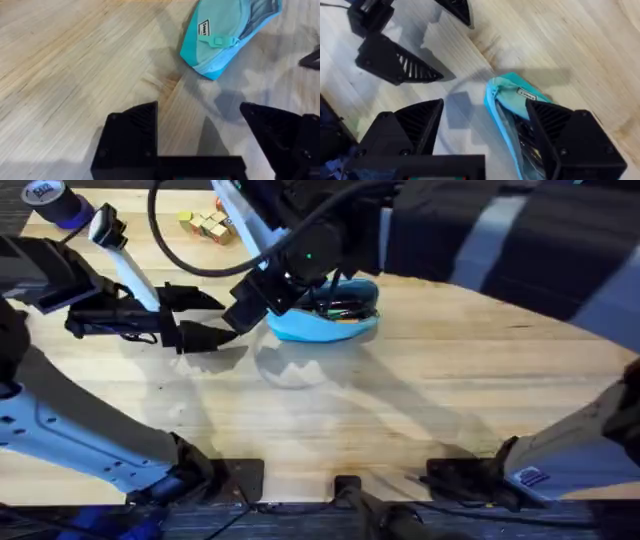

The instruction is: Unzip the bag, pick up the pens from the table one at a time and place them inside, then zip the bag closed.

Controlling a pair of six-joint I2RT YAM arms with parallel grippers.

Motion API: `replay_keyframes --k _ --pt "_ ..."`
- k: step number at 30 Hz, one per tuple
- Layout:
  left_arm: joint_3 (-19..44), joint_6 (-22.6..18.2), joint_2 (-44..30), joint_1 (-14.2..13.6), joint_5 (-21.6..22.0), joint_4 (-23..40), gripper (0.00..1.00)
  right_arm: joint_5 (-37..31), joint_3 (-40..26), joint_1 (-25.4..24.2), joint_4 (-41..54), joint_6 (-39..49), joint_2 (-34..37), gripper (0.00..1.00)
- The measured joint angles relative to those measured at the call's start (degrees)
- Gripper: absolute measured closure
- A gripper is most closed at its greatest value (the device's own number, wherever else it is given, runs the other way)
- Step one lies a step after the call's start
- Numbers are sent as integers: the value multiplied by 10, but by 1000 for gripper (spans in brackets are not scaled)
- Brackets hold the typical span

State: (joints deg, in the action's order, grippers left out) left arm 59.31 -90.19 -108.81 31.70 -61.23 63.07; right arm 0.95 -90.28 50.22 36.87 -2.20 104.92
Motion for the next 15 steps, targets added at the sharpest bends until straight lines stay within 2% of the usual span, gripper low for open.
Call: replay_keyframes --k 15 --pt "0 0 0 0 0 0 7 4 0 0 -42 -2 51 6"
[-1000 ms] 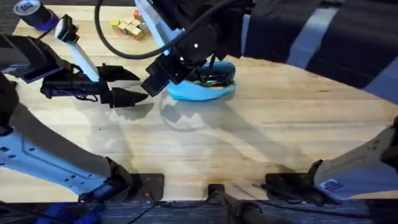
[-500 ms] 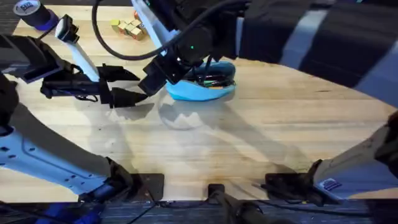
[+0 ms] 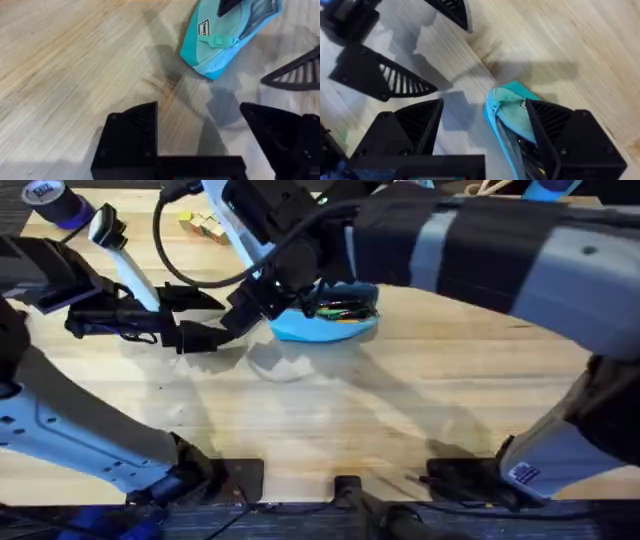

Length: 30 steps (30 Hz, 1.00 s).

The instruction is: Unzip the bag, pick up the pens from the table one at a time and place them inside, then zip the bag closed.

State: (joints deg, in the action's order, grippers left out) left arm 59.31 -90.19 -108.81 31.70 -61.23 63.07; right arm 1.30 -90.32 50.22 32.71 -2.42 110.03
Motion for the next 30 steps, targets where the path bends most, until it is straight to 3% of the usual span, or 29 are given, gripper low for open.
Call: replay_keyframes --k 8,15,26,30 --pt "0 0 0 0 0 0 7 0 0 0 -10 -2 35 132" --pt "0 0 0 0 0 0 7 0 0 0 -13 -2 35 428" --pt "0 0 0 0 0 0 7 0 0 0 -13 -2 34 744" --pt "0 0 0 0 0 0 7 -1 0 -1 -14 -3 34 956"
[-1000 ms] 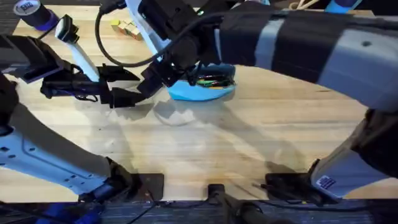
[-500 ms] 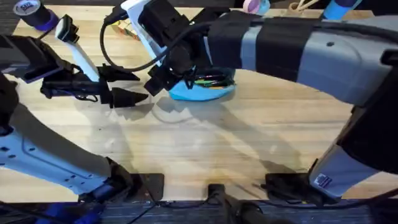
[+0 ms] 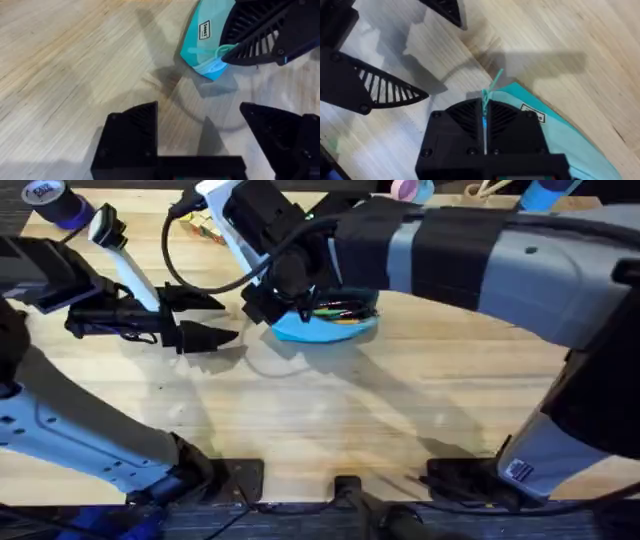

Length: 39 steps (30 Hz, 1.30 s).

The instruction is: Unzip the bag, pick up the pens from the table one at a time and place them inside, then zip the bag closed.

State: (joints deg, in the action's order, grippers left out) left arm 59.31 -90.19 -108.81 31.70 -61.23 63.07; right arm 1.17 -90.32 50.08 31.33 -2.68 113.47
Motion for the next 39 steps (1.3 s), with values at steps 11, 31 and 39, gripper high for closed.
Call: replay_keyframes --k 11,31,39 --pt "0 0 0 0 -3 0 7 -1 -12 -3 4 0 0 969" --pt "0 -3 0 -138 -53 -77 7 -1 -21 -13 10 0 -5 969" --pt "0 -5 0 -193 -56 -102 7 3 -22 -32 9 0 -5 971"
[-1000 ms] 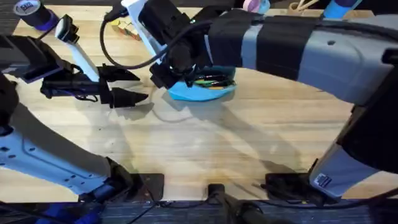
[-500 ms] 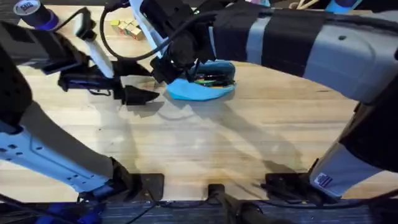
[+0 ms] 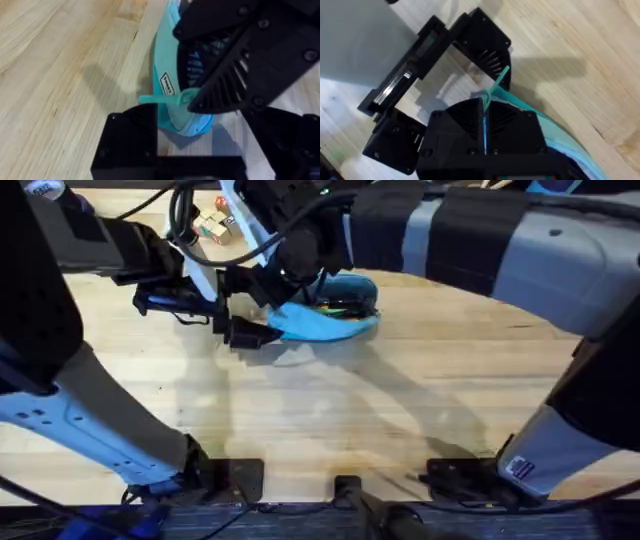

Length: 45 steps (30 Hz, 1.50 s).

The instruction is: Unzip the bag, pick up the pens from the table one at a time and place them inside, then zip the bag closed.

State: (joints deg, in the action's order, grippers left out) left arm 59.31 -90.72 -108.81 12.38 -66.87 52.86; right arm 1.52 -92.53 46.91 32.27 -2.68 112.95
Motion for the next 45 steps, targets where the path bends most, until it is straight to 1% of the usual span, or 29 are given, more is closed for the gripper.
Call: replay_keyframes --k 10,15,17,18,21,23,24,27,38,42,45 --pt "0 0 0 -1 3 -2 6 4 -2 -13 -2 -1 0 971" --pt "0 0 0 -1 -5 -10 16 8 -3 -15 -1 -1 0 971" --pt "0 0 0 -1 -8 -13 141 9 -3 -15 -1 -1 0 971" --pt "0 0 0 -1 -9 -15 246 9 -3 -15 -1 -1 0 971" --pt "0 -1 0 -1 -11 -19 619 9 -3 -15 -1 -1 0 971" --pt "1 -2 0 -1 -11 -24 891 11 -3 -15 -1 -1 0 971" --pt "1 -4 0 -1 -11 -24 935 11 -3 -15 -1 -1 0 971" --pt "1 -4 0 -1 -11 -23 954 11 -3 -15 -1 -1 0 971" --pt "1 -1 0 -1 -11 -23 958 13 -3 -19 0 -1 0 971" --pt "1 3 0 -1 -13 -24 958 23 -3 -34 6 -2 -4 971" --pt "1 4 0 -1 -17 -24 958 31 -3 -55 19 -2 -17 971"
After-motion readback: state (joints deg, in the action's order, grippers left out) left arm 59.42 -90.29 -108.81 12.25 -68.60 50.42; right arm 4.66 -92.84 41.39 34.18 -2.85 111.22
